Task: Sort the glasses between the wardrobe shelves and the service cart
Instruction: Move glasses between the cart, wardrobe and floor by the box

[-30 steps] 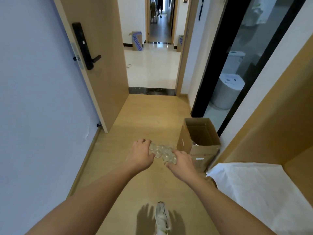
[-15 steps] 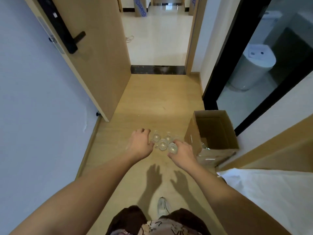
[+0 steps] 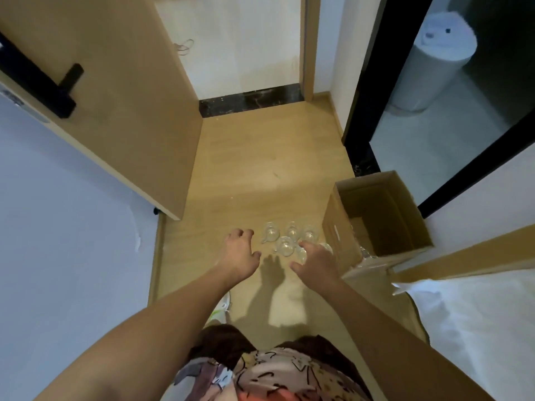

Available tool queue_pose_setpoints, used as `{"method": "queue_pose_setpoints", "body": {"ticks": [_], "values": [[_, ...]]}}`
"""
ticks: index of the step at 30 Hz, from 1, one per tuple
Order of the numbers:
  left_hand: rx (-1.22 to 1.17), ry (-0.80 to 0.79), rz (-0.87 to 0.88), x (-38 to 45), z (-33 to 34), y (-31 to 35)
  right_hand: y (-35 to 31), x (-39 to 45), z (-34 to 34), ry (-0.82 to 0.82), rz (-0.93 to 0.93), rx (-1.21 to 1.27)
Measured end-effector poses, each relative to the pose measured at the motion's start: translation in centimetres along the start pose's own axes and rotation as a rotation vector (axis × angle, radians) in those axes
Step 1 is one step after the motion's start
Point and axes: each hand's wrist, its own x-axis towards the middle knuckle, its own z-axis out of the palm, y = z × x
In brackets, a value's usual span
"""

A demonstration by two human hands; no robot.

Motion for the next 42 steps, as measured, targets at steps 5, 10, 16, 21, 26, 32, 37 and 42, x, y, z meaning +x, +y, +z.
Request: {"method": "queue_pose_setpoints", "body": {"ticks": [5, 10, 16, 21, 26, 32, 37, 42], "values": [[0.072, -0.091, 0.108, 7.2, -0.6, -2.2, -2.2, 4.3, 1.7, 0.016, 0.129, 0.074], [0.133, -0.180, 0.314, 15.0, -2.0, -5.0, -6.4, 9.3, 5.2, 0.058, 0.338, 0.101], [0.148, -0.288, 0.454, 23.1, -2.3, -9.7, -10.9, 13.9, 11.2, 0.040, 0.557, 0.194], [0.050, -0.362, 0.391, 27.5, 0.1, -13.2, -11.9, 16.6, 15.6, 0.050, 0.667, 0.291], [0.001, -0.359, 0.284, 29.6, 6.5, -17.5, -8.4, 19.6, 20.0, 0.059, 0.696, 0.280], [-0.137, -0.325, 0.184, 30.7, 16.6, -20.3, -2.8, 24.9, 27.4, 0.024, 0.652, 0.277], [-0.294, -0.250, 0.086, 32.7, 26.3, -21.8, 2.3, 29.9, 35.7, 0.041, 0.639, 0.335], [-0.334, -0.196, 0.059, 36.4, 35.7, -23.6, 7.0, 36.5, 43.1, 0.127, 0.735, 0.581]]}}
